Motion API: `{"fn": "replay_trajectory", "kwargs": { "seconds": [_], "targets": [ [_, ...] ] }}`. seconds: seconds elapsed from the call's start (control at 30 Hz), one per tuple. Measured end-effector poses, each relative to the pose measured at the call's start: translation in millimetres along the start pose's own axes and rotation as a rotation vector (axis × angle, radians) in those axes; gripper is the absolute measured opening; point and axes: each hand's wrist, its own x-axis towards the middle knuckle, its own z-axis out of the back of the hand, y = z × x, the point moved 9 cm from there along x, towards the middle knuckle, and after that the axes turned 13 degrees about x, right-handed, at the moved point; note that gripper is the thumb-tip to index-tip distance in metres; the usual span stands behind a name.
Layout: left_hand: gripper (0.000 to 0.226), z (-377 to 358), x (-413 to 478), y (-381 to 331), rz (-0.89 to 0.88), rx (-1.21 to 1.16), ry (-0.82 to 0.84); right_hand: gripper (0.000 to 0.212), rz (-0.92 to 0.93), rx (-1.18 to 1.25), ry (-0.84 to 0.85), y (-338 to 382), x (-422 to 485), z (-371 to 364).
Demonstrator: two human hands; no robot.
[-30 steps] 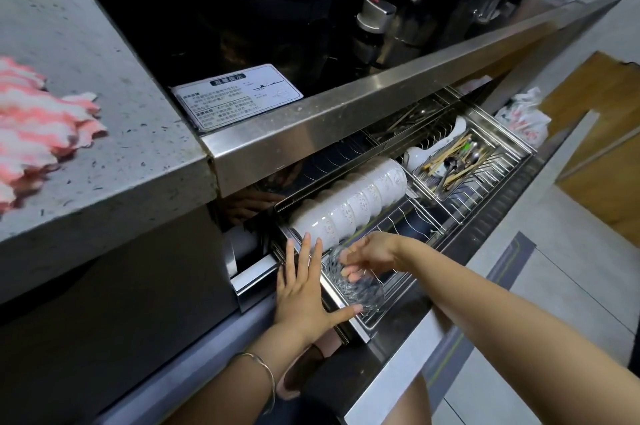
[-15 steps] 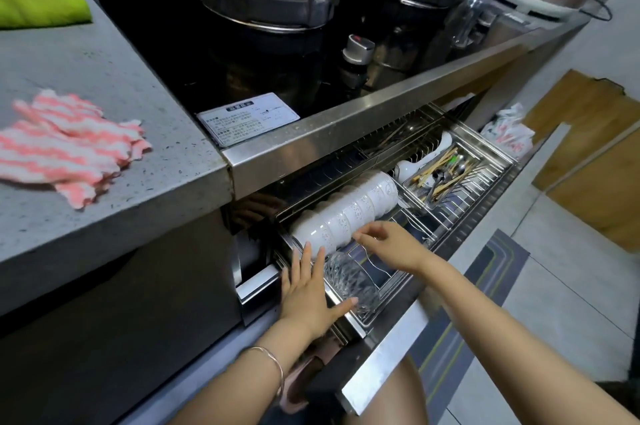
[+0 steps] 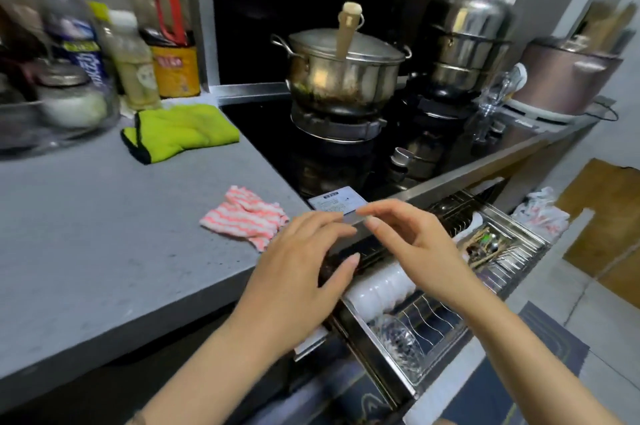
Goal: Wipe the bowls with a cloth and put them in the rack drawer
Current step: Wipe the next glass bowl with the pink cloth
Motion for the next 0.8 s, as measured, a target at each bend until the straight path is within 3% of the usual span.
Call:
{"fn": "replay_trajectory", "kwargs": {
  "seconds": [0.2, 0.3, 0.63, 0.7, 0.8],
  "targets": [
    [0.034, 47.3, -18.2, 77.8, 0.116, 0.146, -0.014, 0.027, 0.12, -0.272, 0.195, 18.7, 18.3, -97.9],
    [0.034, 59.0, -28.9, 106.5, 0.197, 0.202, 0.02, 0.036, 0.174, -0.387, 0.209, 24.2, 26.7, -123.8],
    [0.033, 84.1, -42.6, 135.4, 0.264, 0.245, 0.094, 0.022, 0.291, -0.79, 0.19, 30.3, 48.7, -157.7],
    [0.045, 84.5, -44.7, 143.0, 0.306, 0.202, 0.113, 0.023, 0.23, -0.759, 0.177, 35.2, 54.9, -153.1],
    [0.064, 83.0, -50.4, 156.5, 0.404, -0.032, 0.124, 0.011, 0.204, -0.409, 0.216, 61.3, 61.0, -153.3]
  ]
}}
